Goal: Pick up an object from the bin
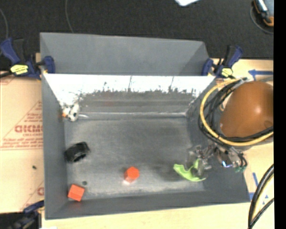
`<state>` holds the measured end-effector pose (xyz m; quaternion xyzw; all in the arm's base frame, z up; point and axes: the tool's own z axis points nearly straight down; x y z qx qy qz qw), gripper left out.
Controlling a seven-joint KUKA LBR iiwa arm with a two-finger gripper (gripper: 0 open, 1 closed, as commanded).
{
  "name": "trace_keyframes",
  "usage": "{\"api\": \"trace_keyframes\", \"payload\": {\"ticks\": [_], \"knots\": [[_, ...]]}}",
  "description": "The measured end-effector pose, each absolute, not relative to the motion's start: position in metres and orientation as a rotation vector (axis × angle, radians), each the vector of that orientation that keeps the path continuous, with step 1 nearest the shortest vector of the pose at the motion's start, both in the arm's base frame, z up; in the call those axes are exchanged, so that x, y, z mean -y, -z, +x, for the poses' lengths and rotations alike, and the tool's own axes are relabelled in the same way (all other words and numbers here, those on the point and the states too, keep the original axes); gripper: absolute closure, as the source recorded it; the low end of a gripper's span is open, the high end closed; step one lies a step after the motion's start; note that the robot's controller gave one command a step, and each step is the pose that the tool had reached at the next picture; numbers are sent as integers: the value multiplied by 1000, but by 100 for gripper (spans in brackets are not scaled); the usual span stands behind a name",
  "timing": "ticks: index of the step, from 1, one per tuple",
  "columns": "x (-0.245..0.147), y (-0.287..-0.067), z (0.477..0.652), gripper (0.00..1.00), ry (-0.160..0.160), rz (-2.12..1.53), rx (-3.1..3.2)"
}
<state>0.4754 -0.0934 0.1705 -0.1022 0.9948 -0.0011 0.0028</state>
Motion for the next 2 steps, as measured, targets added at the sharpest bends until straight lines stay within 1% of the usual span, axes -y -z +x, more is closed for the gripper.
{"api": "trace_keyframes", "payload": {"ticks": [1, 2], "knots": [[100, -180, 484, 100, 6, -306, -3112], [73, -228, 478, 100, 6, -355, -3108]]}}
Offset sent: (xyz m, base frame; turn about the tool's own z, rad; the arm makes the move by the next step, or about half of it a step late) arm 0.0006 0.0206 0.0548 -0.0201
